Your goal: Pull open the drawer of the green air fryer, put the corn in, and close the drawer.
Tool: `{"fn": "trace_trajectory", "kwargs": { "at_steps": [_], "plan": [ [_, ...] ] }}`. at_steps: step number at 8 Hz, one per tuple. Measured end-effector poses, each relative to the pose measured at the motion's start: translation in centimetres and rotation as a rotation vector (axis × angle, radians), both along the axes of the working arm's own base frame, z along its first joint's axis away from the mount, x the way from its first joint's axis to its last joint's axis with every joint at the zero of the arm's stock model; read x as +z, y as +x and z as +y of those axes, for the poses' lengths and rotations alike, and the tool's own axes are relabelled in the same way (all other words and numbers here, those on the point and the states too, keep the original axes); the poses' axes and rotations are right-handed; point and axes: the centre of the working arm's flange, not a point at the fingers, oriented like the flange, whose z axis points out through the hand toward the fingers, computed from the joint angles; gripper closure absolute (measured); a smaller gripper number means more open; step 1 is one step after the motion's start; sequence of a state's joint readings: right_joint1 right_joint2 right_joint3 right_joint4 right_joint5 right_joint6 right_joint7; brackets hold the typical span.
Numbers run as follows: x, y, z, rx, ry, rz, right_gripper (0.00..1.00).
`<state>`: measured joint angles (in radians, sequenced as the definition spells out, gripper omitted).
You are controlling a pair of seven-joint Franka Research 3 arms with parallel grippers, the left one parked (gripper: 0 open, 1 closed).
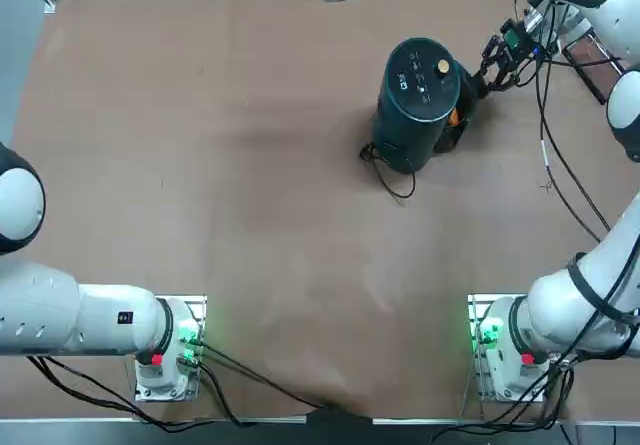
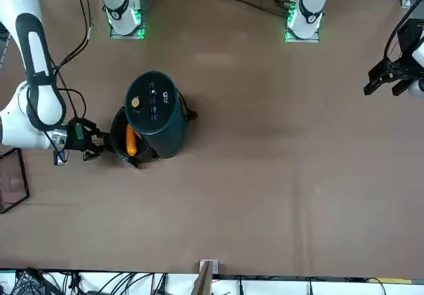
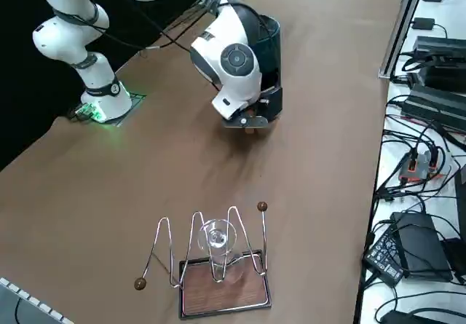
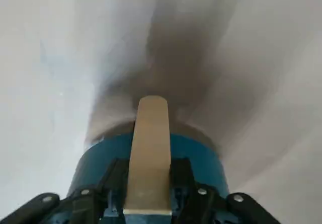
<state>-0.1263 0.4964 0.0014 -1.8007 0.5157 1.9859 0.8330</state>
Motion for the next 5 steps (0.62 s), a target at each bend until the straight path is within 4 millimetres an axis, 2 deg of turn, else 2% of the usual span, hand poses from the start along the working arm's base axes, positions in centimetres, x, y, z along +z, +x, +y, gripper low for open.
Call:
{"fn": "trace_trajectory", "kwargs": {
  "at_steps": [3,5],
  "plan": [
    [0.5,0.2,3.4,0.058,0.0,-0.004,0.55],
    [0.9,0.1,4.8,0.083,0.003,-0.001,0.55]
  ]
}}
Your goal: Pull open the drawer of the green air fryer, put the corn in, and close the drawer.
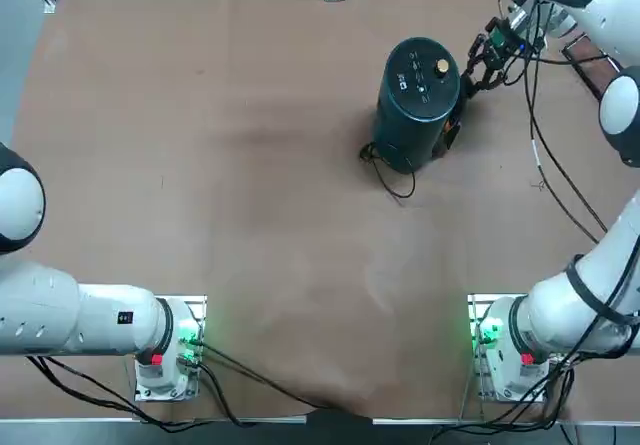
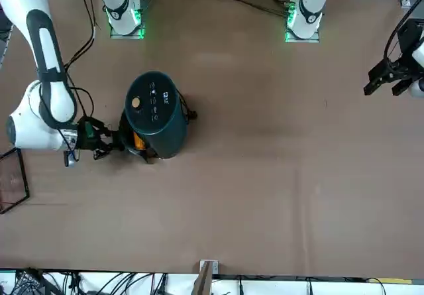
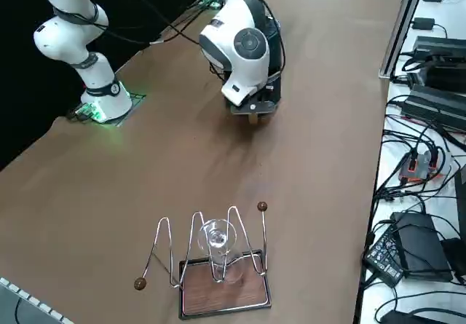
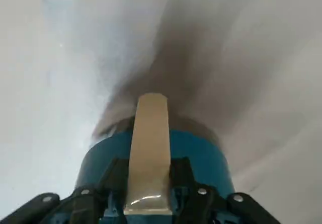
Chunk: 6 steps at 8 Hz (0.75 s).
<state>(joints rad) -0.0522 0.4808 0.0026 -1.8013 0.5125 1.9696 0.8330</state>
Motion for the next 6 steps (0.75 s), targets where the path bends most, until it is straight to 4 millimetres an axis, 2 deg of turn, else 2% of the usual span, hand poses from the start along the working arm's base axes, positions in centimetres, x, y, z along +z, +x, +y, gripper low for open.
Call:
{"fn": "trace_trajectory", "kwargs": {
  "at_steps": [2,6],
  "plan": [
    [0.3,0.0,1.1,0.017,0.001,-0.004,0.55],
    [0.0,-0.2,1.8,0.014,0.015,0.003,0.55]
  ]
}}
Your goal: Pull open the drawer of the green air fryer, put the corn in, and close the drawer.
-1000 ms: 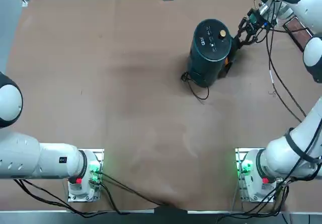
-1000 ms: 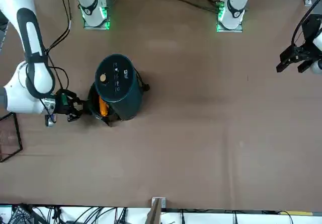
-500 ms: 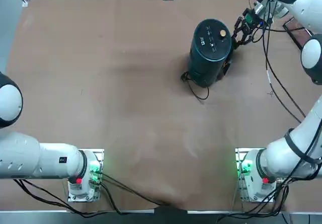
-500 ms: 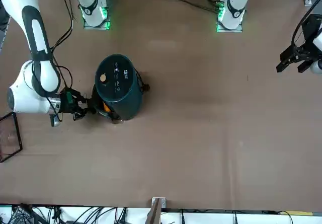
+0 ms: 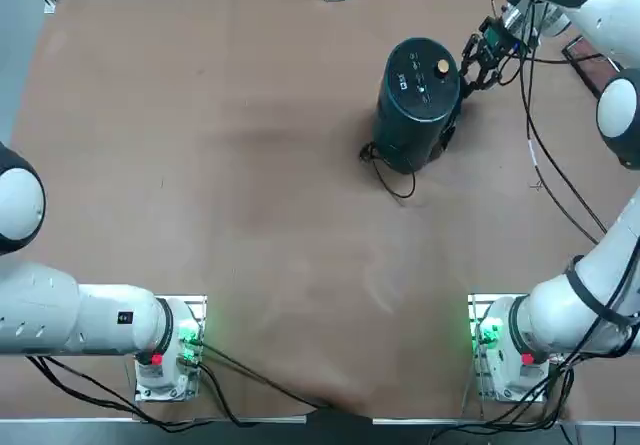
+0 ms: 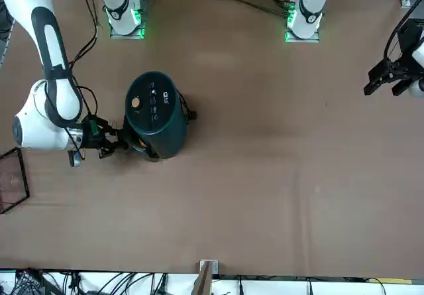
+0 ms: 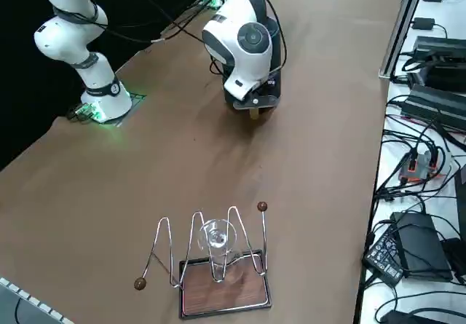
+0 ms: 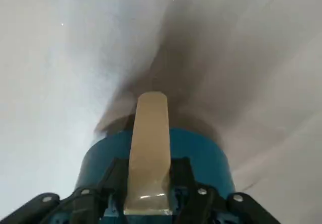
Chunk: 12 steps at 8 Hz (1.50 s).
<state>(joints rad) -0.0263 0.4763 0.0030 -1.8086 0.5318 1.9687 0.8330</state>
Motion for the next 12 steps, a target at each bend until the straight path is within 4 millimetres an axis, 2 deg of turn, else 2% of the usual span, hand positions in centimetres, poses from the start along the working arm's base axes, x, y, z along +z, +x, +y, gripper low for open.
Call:
{"fn": "trace_trajectory", "kwargs": {
  "at_steps": [6,12],
  "plan": [
    [-1.2,-0.7,1.2,-0.032,0.05,0.027,0.55],
    [-1.2,-0.8,1.7,-0.025,0.047,0.021,0.54]
  ]
}}
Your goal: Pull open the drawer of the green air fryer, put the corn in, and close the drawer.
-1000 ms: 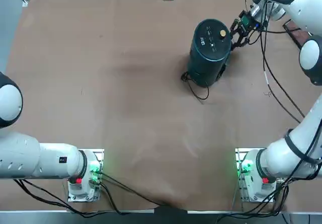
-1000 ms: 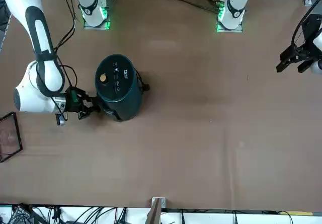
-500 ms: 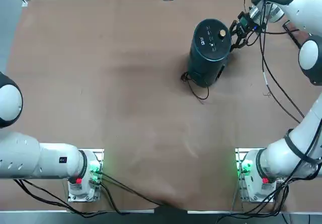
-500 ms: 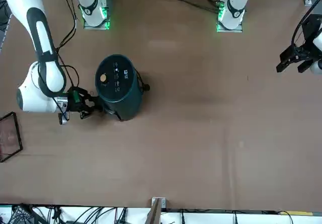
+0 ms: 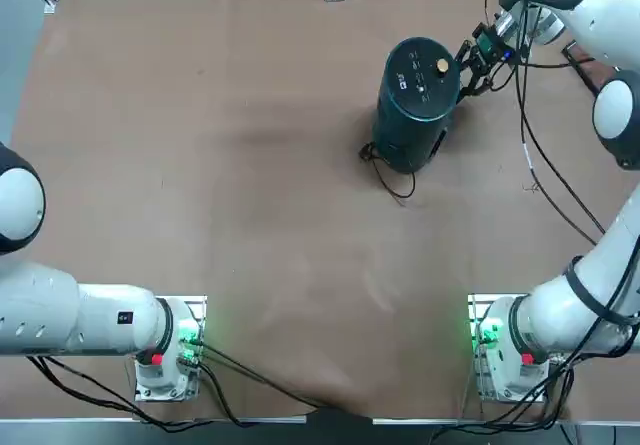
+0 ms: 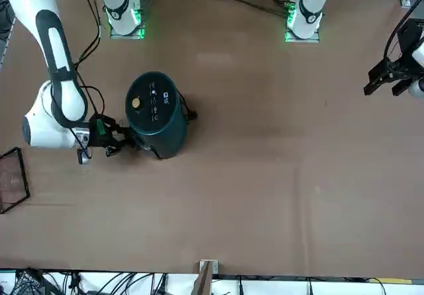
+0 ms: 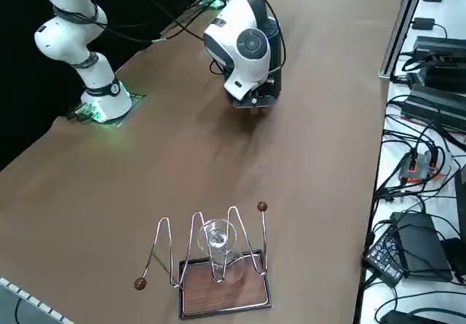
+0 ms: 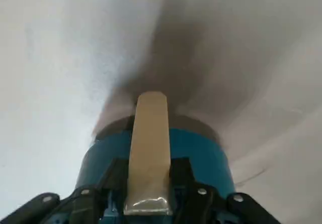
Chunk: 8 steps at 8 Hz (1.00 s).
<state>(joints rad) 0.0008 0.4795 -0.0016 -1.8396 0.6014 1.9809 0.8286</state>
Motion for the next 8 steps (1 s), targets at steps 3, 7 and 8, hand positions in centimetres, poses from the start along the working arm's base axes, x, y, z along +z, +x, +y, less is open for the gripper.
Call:
{"fn": "trace_trajectory", "kwargs": {
  "at_steps": [3,7,8],
  "plan": [
    [0.6,0.3,2.3,0.026,0.002,-0.019,0.03],
    [4.7,-0.2,1.1,0.043,0.033,-0.006,0.0],
    [5.9,-0.5,-0.1,0.042,0.036,0.002,0.0]
  ]
}}
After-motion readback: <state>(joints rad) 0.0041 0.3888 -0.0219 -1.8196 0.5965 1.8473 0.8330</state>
